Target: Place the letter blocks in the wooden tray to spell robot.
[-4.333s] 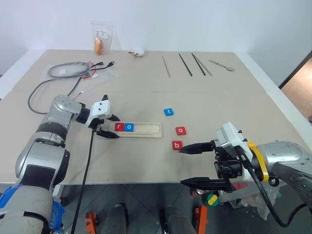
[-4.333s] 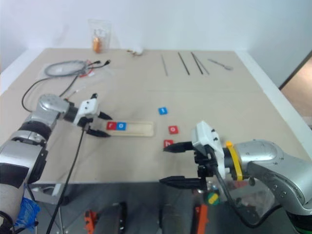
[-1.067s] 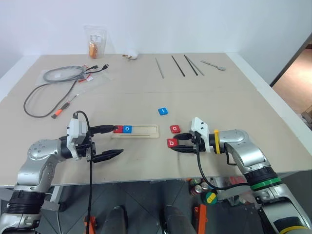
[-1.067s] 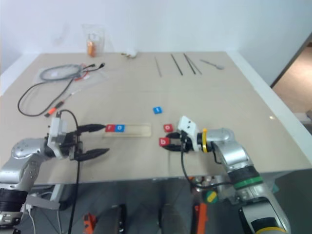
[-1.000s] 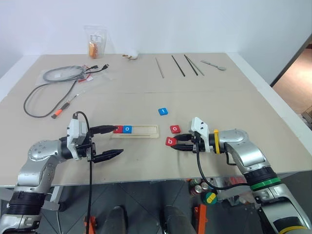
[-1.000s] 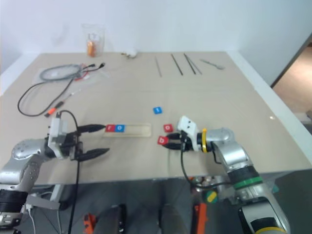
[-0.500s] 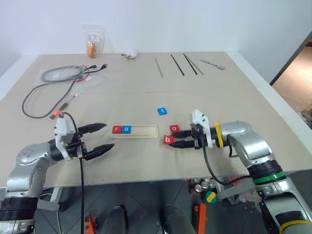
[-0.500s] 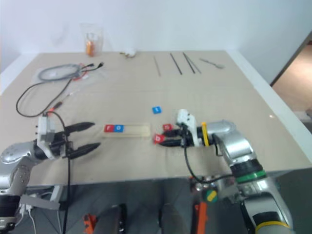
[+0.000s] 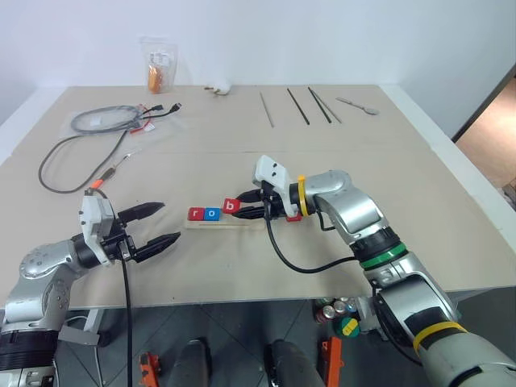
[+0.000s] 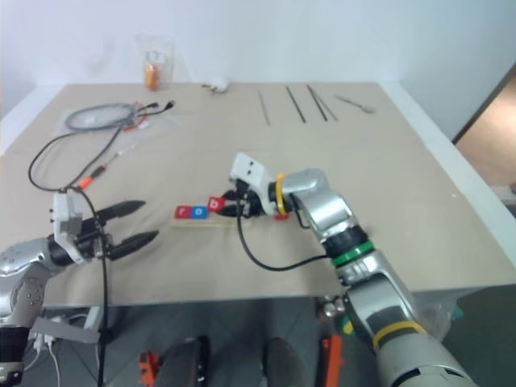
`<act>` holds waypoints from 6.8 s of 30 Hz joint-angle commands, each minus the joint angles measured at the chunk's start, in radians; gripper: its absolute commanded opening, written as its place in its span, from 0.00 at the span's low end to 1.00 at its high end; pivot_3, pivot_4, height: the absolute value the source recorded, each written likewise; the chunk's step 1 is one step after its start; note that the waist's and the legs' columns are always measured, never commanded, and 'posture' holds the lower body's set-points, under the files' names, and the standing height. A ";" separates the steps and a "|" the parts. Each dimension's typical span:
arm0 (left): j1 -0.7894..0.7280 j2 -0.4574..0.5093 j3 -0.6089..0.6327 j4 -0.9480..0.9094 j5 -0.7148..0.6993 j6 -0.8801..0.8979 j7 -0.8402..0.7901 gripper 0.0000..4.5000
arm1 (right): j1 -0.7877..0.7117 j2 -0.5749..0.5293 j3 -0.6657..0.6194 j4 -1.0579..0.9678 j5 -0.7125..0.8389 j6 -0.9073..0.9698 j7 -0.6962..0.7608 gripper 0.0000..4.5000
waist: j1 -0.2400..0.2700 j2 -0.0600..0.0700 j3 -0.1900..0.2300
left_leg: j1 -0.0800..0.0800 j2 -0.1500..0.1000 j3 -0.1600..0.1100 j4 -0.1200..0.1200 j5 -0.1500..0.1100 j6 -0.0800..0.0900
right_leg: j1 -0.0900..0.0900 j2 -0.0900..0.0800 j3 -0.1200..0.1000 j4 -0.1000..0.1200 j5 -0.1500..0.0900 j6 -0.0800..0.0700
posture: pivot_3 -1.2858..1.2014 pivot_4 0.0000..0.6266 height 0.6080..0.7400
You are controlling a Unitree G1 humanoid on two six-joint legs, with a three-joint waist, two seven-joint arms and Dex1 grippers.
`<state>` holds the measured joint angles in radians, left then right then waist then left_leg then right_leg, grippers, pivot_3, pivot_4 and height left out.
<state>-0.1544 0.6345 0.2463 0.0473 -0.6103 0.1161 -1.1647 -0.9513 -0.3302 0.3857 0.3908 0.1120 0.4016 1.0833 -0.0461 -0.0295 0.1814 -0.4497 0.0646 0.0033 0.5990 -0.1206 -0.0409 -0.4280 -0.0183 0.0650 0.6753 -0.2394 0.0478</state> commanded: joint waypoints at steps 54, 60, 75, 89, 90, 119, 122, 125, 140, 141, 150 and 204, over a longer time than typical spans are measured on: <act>0.027 -0.040 0.015 -0.100 -0.029 0.003 0.045 1.00 | -0.227 0.144 -0.006 0.476 -0.191 -0.260 0.117 0.73 | -0.001 0.000 0.000 | -0.005 0.000 0.000 -0.004 0.000 0.000 | -0.008 0.001 -0.001 0.001 -0.001 -0.001 | 0.52 0.24 1.00; 0.021 -0.045 0.009 -0.094 -0.025 0.000 0.042 1.00 | -0.240 0.144 -0.031 0.483 -0.177 -0.253 0.133 0.98 | -0.001 0.000 0.000 | -0.005 0.000 0.000 -0.004 0.000 0.000 | -0.008 0.001 -0.001 0.001 -0.001 -0.001 | 0.52 0.24 1.00; -0.017 -0.075 -0.068 -0.107 -0.005 0.007 0.020 1.00 | -0.287 -0.043 -0.181 0.517 -0.131 -0.246 0.165 0.93 | 0.001 0.000 0.000 | -0.007 0.000 -0.001 -0.004 0.000 0.000 | -0.008 0.001 0.000 0.001 -0.001 -0.001 | 0.52 0.24 1.00; -0.021 -0.046 -0.038 -0.094 -0.012 0.019 0.014 1.00 | -0.159 0.059 -0.135 0.347 -0.124 -0.178 0.112 0.10 | -0.009 0.000 0.000 | -0.006 0.003 -0.003 -0.004 0.000 -0.001 | -0.011 0.009 0.003 0.005 0.000 0.000 | 0.52 0.24 1.00; -0.016 -0.046 -0.037 -0.099 -0.012 0.019 0.015 1.00 | -0.159 0.072 -0.129 0.356 -0.130 -0.185 0.103 0.10 | -0.008 0.000 0.000 | -0.006 0.003 -0.003 -0.004 0.000 -0.001 | -0.011 0.009 0.004 0.005 0.000 0.000 | 0.52 0.24 1.00; 0.016 -0.049 -0.019 -0.132 -0.015 0.025 0.041 1.00 | -0.219 0.169 -0.092 0.575 -0.235 -0.377 0.022 0.10 | -0.005 0.000 0.000 | -0.006 0.003 -0.003 -0.004 0.001 -0.002 | -0.011 0.009 0.004 0.005 -0.001 -0.001 | 0.52 0.24 1.00; 0.015 -0.050 -0.019 -0.131 -0.017 0.025 0.040 1.00 | -0.220 0.171 -0.089 0.572 -0.238 -0.380 0.022 0.10 | -0.005 0.000 0.000 | -0.006 0.003 -0.003 -0.004 0.001 -0.002 | -0.011 0.009 0.004 0.005 -0.001 -0.001 | 0.52 0.24 1.00; 0.014 -0.053 -0.024 -0.131 -0.016 0.026 0.040 1.00 | -0.229 0.169 -0.097 0.578 -0.236 -0.384 0.014 0.10 | -0.005 0.000 0.000 | -0.006 0.003 -0.003 -0.004 0.001 -0.002 | -0.011 0.009 0.004 0.005 -0.001 -0.001 | 0.52 0.24 1.00; -0.043 -0.080 -0.096 -0.172 -0.019 0.052 0.021 1.00 | -0.208 -0.111 -0.263 0.497 -0.109 -0.292 0.113 0.59 | -0.004 0.000 0.000 | -0.006 0.003 -0.003 -0.003 0.001 -0.002 | -0.010 0.009 0.004 0.005 -0.001 -0.001 | 0.52 0.24 1.00; -0.045 -0.081 -0.105 -0.174 -0.016 0.053 0.016 1.00 | -0.169 -0.138 -0.271 0.444 -0.095 -0.274 0.129 0.68 | -0.006 0.000 0.000 | -0.006 0.003 -0.002 -0.004 0.001 -0.002 | -0.010 0.009 0.006 0.005 0.000 0.001 | 0.52 0.24 1.00; -0.065 -0.082 -0.136 -0.156 -0.012 0.061 -0.011 1.00 | 0.088 -0.276 -0.267 0.257 -0.057 -0.239 0.191 0.91 | -0.004 0.001 0.000 | -0.005 0.003 -0.002 -0.003 0.001 -0.002 | -0.010 0.010 0.007 0.006 0.000 0.001 | 0.52 0.24 1.00; -0.062 -0.029 -0.056 -0.090 -0.008 0.062 -0.026 1.00 | -0.046 -0.066 -0.171 0.177 -0.047 -0.204 0.258 0.25 | -0.002 0.001 0.000 | -0.004 0.003 -0.003 0.001 0.001 -0.002 | -0.009 0.012 0.008 0.006 0.003 -0.001 | 0.52 0.24 1.00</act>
<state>-0.2088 0.5972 0.1632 -0.0424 -0.6096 0.1940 -1.1872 -0.9837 -0.4028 0.2013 0.5976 0.0627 0.1939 1.3265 -0.0483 -0.0289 0.1818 -0.4536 0.0677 0.0005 0.6001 -0.1193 -0.0428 -0.4366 -0.0066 0.0731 0.6807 -0.2367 0.0465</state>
